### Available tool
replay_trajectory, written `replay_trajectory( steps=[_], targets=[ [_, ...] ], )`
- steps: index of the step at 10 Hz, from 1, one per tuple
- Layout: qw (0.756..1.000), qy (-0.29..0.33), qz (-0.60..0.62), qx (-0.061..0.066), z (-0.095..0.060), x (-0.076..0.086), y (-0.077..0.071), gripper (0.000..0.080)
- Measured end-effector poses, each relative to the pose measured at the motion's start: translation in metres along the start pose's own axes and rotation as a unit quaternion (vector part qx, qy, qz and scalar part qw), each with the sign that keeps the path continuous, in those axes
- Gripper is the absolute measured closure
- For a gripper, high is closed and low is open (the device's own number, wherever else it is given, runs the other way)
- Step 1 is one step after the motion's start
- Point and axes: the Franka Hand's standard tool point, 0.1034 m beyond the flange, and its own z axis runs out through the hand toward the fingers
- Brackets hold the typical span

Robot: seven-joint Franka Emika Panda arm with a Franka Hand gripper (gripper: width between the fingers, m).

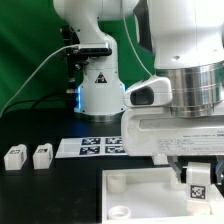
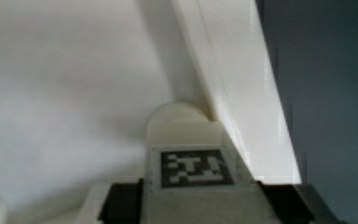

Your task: Assemble one leg

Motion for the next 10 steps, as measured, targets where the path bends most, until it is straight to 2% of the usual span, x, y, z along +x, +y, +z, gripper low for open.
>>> replay_trajectory(
  steps=[1, 2, 3, 4, 5, 6, 7, 8, 9, 10],
  targets=[
    [0.996, 0.003, 0.094, 0.001, 0.0006, 0.0003, -0.0014, 0.0505],
    [0.981, 0.008, 0.196, 0.0, 0.0012, -0.0007, -0.0028, 0.0505],
    [0.959, 0.011, 0.282, -0.003, 0.0019, -0.0019, -0.0041, 0.0505],
    [0.934, 0.014, 0.357, 0.002, 0.0022, -0.0008, -0.0049, 0.0505],
    [0.889, 0.011, 0.457, 0.014, 0.0022, 0.0016, -0.0056, 0.0505],
    [0.828, 0.011, 0.56, 0.024, 0.0026, 0.0021, -0.0078, 0.0505],
    [0.79, 0.007, 0.613, 0.035, 0.0025, 0.0028, -0.0088, 0.0505],
    [0.769, 0.002, 0.638, 0.041, 0.0025, 0.0034, -0.0087, 0.0505],
    [0.771, 0.001, 0.636, 0.04, 0.0027, 0.003, -0.0091, 0.0505],
    [0.774, 0.002, 0.632, 0.04, 0.0031, 0.0027, -0.0092, 0.0344]
  ],
)
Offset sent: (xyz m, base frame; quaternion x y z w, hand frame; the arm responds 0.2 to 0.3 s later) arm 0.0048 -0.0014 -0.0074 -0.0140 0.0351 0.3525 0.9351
